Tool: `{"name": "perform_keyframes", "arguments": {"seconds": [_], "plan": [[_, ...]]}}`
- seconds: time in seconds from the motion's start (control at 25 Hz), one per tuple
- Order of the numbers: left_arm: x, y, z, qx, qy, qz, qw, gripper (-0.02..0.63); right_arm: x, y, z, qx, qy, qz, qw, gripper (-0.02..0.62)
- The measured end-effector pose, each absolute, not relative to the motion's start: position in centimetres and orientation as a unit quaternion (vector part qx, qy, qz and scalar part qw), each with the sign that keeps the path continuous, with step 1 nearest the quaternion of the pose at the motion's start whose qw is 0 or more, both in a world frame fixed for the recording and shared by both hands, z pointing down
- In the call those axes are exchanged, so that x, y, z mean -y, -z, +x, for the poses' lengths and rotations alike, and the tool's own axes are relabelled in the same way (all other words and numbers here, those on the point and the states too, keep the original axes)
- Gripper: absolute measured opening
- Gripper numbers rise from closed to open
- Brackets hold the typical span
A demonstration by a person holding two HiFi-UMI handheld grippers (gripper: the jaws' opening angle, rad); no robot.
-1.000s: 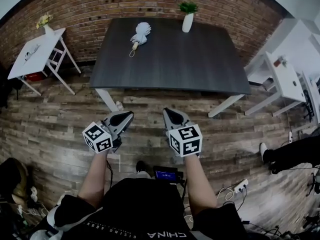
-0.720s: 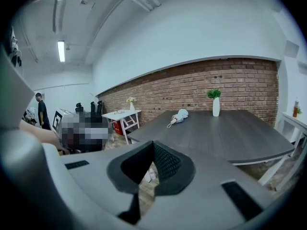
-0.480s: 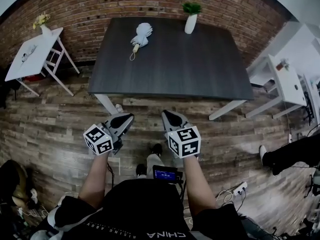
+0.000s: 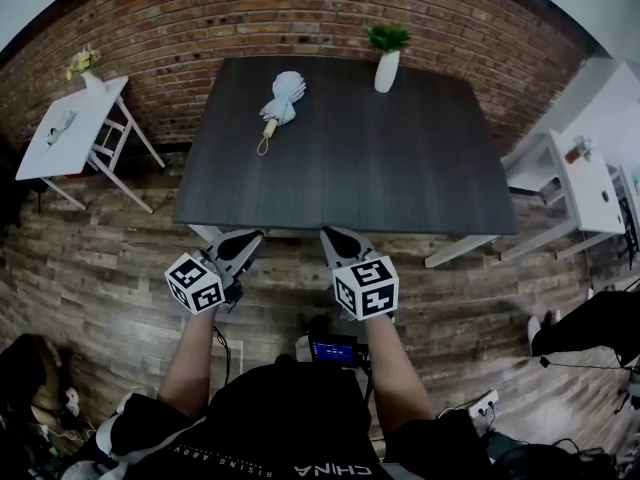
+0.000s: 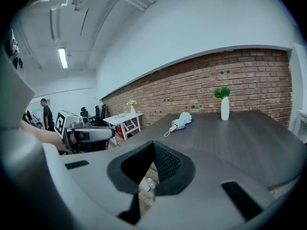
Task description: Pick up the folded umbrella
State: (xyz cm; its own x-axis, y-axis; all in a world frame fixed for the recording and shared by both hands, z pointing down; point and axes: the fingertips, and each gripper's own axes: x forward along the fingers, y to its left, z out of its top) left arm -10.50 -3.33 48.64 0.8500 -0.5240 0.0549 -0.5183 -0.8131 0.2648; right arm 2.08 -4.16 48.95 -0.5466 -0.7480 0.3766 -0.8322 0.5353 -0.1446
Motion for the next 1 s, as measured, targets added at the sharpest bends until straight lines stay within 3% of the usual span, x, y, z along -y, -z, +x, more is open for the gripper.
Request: {"name": "perform_keyframes", "arguments": {"seconds": [0.44,1.0], "plan": [[10.3,-48.1,-9.4,0.326,0.009,0.937,0.126,0.003,11.4,-49.2,4.8,0.879,-0.164,0.427,0.133,0.008],[19.4,-49.8,-10.4,0.316,0.012,0.937,0.146,0.003,19.3,-50.7,3.4,0.872,-0.177,0.432,0.146,0.008]]}}
